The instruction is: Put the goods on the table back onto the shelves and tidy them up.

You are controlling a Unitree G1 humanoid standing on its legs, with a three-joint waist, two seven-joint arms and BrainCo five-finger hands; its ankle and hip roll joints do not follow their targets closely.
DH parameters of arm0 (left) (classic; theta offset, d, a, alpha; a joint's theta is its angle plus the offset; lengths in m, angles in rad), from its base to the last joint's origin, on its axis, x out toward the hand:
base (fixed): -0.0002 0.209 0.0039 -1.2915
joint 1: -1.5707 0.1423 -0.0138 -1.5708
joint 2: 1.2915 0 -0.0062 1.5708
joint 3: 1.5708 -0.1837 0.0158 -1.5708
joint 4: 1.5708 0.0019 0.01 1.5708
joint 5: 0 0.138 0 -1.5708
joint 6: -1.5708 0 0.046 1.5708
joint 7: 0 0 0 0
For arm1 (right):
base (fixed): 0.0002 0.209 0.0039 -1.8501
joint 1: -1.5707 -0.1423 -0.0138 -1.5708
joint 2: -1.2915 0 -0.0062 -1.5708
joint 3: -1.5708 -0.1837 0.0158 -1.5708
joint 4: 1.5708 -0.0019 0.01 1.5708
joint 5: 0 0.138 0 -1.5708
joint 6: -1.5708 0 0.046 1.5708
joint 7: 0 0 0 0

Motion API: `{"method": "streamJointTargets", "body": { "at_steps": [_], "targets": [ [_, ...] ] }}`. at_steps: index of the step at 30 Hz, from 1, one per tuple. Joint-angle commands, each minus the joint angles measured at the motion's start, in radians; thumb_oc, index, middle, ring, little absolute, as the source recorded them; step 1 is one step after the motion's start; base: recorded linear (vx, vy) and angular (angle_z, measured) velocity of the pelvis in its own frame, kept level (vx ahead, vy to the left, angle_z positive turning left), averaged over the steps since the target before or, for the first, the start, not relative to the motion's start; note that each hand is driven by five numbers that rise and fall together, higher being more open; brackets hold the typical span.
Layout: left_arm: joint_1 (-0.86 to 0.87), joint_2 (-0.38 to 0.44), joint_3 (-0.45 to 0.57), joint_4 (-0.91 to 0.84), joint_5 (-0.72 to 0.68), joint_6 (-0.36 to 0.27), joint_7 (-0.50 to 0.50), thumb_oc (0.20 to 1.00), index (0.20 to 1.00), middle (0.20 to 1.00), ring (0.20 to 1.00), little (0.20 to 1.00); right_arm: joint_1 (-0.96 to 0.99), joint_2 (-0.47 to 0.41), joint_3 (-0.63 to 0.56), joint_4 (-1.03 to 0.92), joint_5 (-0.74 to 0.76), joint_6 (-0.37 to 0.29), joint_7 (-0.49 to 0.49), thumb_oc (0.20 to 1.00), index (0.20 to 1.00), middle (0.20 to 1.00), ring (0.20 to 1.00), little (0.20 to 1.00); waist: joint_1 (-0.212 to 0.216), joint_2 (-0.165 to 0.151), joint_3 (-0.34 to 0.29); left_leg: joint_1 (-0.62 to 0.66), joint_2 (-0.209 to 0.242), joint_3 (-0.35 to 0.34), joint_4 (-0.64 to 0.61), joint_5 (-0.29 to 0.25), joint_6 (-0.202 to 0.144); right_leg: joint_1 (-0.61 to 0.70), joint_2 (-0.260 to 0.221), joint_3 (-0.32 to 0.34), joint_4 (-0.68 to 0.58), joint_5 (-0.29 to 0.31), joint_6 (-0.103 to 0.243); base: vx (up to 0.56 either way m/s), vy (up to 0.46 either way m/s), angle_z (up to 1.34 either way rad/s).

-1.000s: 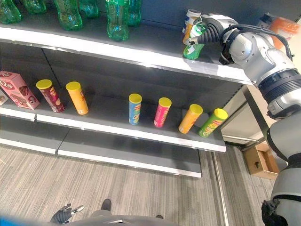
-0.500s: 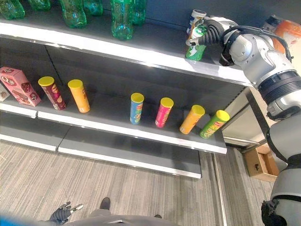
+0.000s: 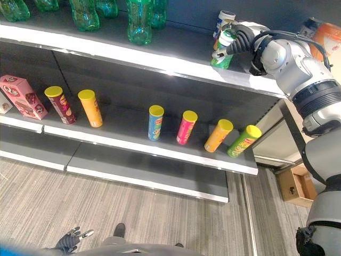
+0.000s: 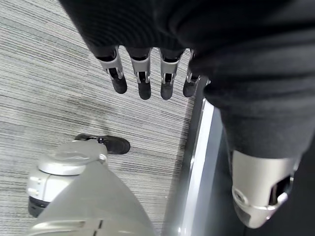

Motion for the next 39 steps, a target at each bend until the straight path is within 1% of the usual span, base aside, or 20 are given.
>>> {"method": "streamJointTargets", "body": {
  "at_steps": [1, 14, 19, 24, 30, 31, 32, 34, 35, 36, 37, 38, 39],
  "targets": [
    [-0.062, 0.081, -0.029, -0.007, -0.009, -0.009, -0.005, 1.0, 1.0, 1.0, 1.0, 1.0, -0.081, -0.027, 0.069, 0.044, -0.012, 0.002, -0.019, 1.0, 1.0, 1.0, 1.0, 1.0, 0.043, -0.03, 0.027, 0.074, 0.078, 0.087, 0.01, -0.075, -0.083, 0.02, -0.027, 0.01, 0.017, -0.042, 0.035, 0.0, 0.0, 0.0],
    [-0.065, 0.083, -0.022, 0.001, -0.004, -0.007, -0.003, 1.0, 1.0, 1.0, 1.0, 1.0, -0.117, -0.077, 0.062, 0.004, -0.001, -0.012, -0.062, 1.0, 1.0, 1.0, 1.0, 1.0, 0.032, -0.031, 0.02, 0.079, 0.076, 0.096, 0.01, -0.08, -0.081, 0.021, -0.032, 0.014, 0.017, -0.039, 0.039, 0.0, 0.0, 0.0],
    [-0.066, 0.086, -0.014, 0.006, -0.005, -0.007, 0.002, 1.0, 1.0, 1.0, 1.0, 1.0, -0.148, -0.1, 0.072, -0.029, -0.006, -0.018, -0.084, 1.0, 1.0, 1.0, 1.0, 1.0, 0.024, -0.037, 0.016, 0.086, 0.075, 0.102, 0.01, -0.086, -0.079, 0.02, -0.031, 0.022, 0.017, -0.039, 0.039, 0.0, 0.0, 0.0],
    [-0.07, 0.086, -0.002, 0.014, -0.005, -0.007, 0.012, 1.0, 1.0, 1.0, 1.0, 1.0, -0.185, -0.132, 0.067, -0.089, -0.011, -0.028, -0.127, 1.0, 1.0, 1.0, 1.0, 1.0, 0.014, -0.043, 0.013, 0.094, 0.074, 0.111, 0.01, -0.091, -0.078, 0.019, -0.033, 0.032, 0.017, -0.036, 0.041, 0.0, 0.0, 0.0],
    [-0.072, 0.088, 0.011, 0.019, -0.013, -0.007, 0.019, 1.0, 1.0, 1.0, 1.0, 1.0, -0.214, -0.159, 0.073, -0.142, -0.008, -0.034, -0.148, 1.0, 1.0, 1.0, 1.0, 1.0, 0.004, -0.048, 0.012, 0.1, 0.074, 0.119, 0.01, -0.096, -0.077, 0.016, -0.034, 0.039, 0.017, -0.033, 0.043, 0.0, 0.0, 0.0],
    [-0.075, 0.085, 0.019, 0.024, -0.016, -0.007, 0.024, 1.0, 1.0, 1.0, 1.0, 1.0, -0.217, -0.174, 0.061, -0.186, 0.001, -0.04, -0.161, 1.0, 1.0, 1.0, 1.0, 1.0, -0.005, -0.05, 0.01, 0.103, 0.074, 0.124, 0.01, -0.099, -0.075, 0.013, -0.035, 0.046, 0.017, -0.031, 0.043, 0.0, 0.017, -0.04],
    [-0.075, 0.086, 0.019, 0.024, -0.016, -0.008, 0.024, 1.0, 1.0, 1.0, 1.0, 1.0, -0.215, -0.175, 0.059, -0.188, 0.001, -0.039, -0.161, 1.0, 1.0, 1.0, 1.0, 1.0, -0.004, -0.051, 0.011, 0.104, 0.074, 0.125, 0.01, -0.1, -0.075, 0.013, -0.035, 0.046, 0.017, -0.031, 0.043, 0.0, 0.049, -0.13],
    [-0.076, 0.078, 0.036, 0.034, -0.014, -0.004, 0.033, 1.0, 1.0, 1.0, 1.0, 1.0, -0.183, -0.222, 0.022, -0.314, 0.016, -0.052, -0.172, 1.0, 1.0, 1.0, 1.0, 1.0, -0.024, -0.053, 0.006, 0.116, 0.07, 0.14, 0.01, -0.108, -0.071, 0.009, -0.039, 0.065, 0.017, -0.026, 0.046, 0.0, 0.057, -0.14],
    [-0.076, 0.079, 0.036, 0.034, -0.014, -0.005, 0.033, 1.0, 1.0, 1.0, 1.0, 1.0, -0.177, -0.223, 0.016, -0.318, 0.015, -0.05, -0.172, 1.0, 1.0, 1.0, 1.0, 1.0, -0.023, -0.055, 0.006, 0.116, 0.07, 0.14, 0.01, -0.109, -0.071, 0.009, -0.039, 0.065, 0.017, -0.025, 0.047, 0.0, 0.041, -0.09],
    [-0.078, 0.077, 0.042, 0.038, -0.012, -0.003, 0.035, 1.0, 1.0, 1.0, 1.0, 1.0, -0.157, -0.241, -0.008, -0.368, 0.018, -0.055, -0.177, 1.0, 1.0, 1.0, 1.0, 1.0, -0.03, -0.056, 0.005, 0.119, 0.069, 0.146, 0.01, -0.111, -0.069, 0.006, -0.04, 0.071, 0.017, -0.023, 0.048, 0.0, 0.038, -0.1],
    [-0.079, 0.075, 0.049, 0.04, -0.008, -0.001, 0.036, 1.0, 1.0, 1.0, 1.0, 1.0, -0.121, -0.261, -0.044, -0.426, 0.024, -0.059, -0.18, 1.0, 1.0, 1.0, 1.0, 1.0, -0.038, -0.056, 0.004, 0.123, 0.068, 0.154, 0.01, -0.114, -0.068, 0.004, -0.041, 0.08, 0.017, -0.02, 0.05, 0.0, 0.076, -0.14],
    [-0.083, 0.068, 0.063, 0.045, 0.002, 0.0, 0.04, 1.0, 1.0, 1.0, 1.0, 1.0, -0.038, -0.294, -0.127, -0.537, 0.032, -0.069, -0.183, 1.0, 1.0, 1.0, 1.0, 1.0, -0.053, -0.056, 0.001, 0.133, 0.064, 0.167, 0.01, -0.122, -0.063, -0.001, -0.043, 0.096, 0.017, -0.014, 0.053, -0.01, 0.086, -0.17],
    [-0.085, 0.059, 0.068, 0.046, 0.009, 0.0, 0.043, 1.0, 1.0, 1.0, 1.0, 1.0, -0.001, -0.304, -0.164, -0.583, 0.041, -0.081, -0.186, 1.0, 1.0, 1.0, 1.0, 1.0, -0.066, -0.051, 0.001, 0.136, 0.061, 0.172, 0.01, -0.124, -0.06, -0.005, -0.045, 0.104, 0.017, -0.009, 0.056, 0.0, 0.065, -0.26]
  ]
}}
